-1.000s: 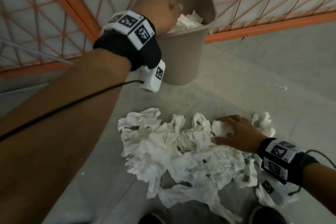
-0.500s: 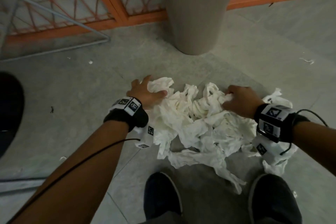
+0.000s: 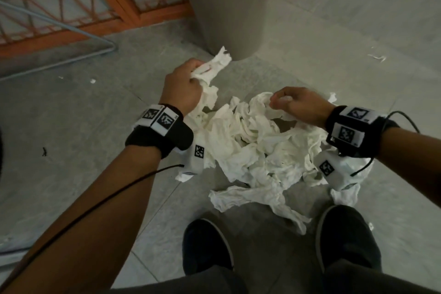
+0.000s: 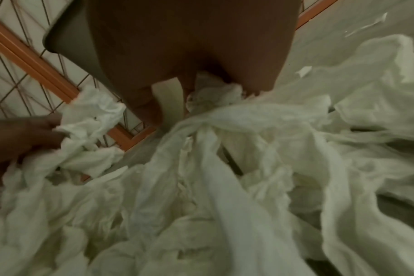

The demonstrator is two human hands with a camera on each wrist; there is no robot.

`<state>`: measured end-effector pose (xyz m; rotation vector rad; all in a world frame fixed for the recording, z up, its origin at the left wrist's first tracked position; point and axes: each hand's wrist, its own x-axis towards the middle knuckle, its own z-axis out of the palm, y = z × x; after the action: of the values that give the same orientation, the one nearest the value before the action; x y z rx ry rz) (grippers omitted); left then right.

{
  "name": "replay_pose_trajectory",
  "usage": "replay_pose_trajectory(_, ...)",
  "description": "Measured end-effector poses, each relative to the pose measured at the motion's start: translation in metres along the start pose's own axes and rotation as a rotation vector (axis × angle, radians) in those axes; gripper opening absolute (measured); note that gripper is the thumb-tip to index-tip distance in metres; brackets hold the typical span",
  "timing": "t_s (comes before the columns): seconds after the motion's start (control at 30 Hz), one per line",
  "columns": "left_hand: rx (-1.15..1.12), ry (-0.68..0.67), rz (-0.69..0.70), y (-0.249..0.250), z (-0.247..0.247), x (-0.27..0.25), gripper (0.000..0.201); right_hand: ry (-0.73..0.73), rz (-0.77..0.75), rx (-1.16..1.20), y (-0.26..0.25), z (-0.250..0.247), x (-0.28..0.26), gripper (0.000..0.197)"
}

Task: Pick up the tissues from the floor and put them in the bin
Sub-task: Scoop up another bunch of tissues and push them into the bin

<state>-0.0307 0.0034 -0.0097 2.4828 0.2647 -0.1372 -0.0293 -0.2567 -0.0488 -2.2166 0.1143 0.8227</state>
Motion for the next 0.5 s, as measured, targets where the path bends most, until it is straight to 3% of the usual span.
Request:
replay_pose_trajectory(0.1,0.111,-0.142,0.066,0.015,0.006,-0.01,0.029,-0.079,-0.072,-0.249,-0.001,0.012,0.0,0.068)
replay_pose_trajectory(0.17,0.304,-0.29,0.042,0.015,0.021,-0.018,0.049,-0.114,-0.145,-0.426,0.002,0.025,-0.001,0.078)
replay_pose_trajectory(0.23,0.448,-0.434,0.016,0.009,0.037,-0.024,0.075,-0.131,-0.166,-0.543,0.006,0.036,0.0,0.069)
replay_pose_trajectory(0.27,0.485,-0.466,0.029,0.004,0.044,-0.026,0.077,-0.126,-0.167,-0.576,0.008,0.039,0.0,0.062)
replay_pose_trajectory(0.37,0.506,-0.464,0.122,-0.005,0.054,-0.029,0.057,-0.095,-0.187,-0.577,0.01,0.042,-0.001,0.044)
replay_pose_trajectory(0.5,0.241,-0.322,0.12,0.005,0.039,-0.03,0.04,-0.012,-0.263,-0.47,0.009,0.035,-0.003,0.029)
